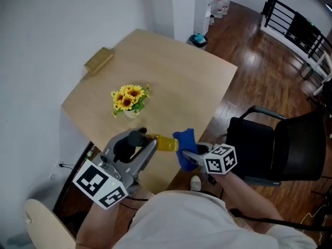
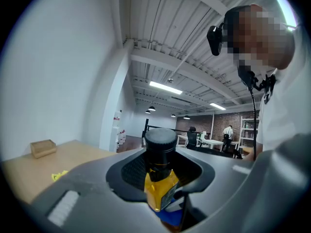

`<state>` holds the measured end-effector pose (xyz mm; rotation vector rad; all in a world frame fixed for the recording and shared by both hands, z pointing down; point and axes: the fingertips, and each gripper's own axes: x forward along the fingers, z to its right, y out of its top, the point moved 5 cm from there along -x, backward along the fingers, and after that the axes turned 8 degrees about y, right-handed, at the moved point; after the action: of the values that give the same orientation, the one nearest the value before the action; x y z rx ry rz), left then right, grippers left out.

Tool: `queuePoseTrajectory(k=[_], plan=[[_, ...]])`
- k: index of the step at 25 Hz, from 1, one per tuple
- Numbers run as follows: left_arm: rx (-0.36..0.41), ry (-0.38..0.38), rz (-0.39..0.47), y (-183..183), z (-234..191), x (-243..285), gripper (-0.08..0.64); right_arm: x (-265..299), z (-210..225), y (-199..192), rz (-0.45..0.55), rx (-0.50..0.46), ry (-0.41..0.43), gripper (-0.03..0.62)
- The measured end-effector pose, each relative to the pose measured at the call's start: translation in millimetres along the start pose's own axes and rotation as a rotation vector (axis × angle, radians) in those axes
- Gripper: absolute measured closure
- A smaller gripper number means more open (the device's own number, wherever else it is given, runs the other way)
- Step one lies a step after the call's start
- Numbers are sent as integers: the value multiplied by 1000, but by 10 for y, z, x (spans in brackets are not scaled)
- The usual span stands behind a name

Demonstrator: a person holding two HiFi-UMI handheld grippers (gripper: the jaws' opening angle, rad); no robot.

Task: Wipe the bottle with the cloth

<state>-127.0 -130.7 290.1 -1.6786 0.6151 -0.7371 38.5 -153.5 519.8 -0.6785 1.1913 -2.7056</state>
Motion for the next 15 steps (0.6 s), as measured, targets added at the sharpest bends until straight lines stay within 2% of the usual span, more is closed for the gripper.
queuePoseTrajectory(k=[4, 6, 8, 11, 15], plan=[[-4, -23, 8, 40, 66, 52, 407, 289, -384, 65, -12, 71, 178, 447], [18, -20, -9, -5, 72, 97, 407, 407, -536, 129, 2, 115, 236, 447], [37, -13, -24, -48, 54, 113, 407, 468, -594, 145, -3, 142, 242, 447], [49, -3, -39, -81, 20, 95, 407, 427, -525, 107, -20, 149, 196, 448], [85, 8, -69, -174, -22, 122, 407, 204, -380, 129, 7, 163, 146, 448]])
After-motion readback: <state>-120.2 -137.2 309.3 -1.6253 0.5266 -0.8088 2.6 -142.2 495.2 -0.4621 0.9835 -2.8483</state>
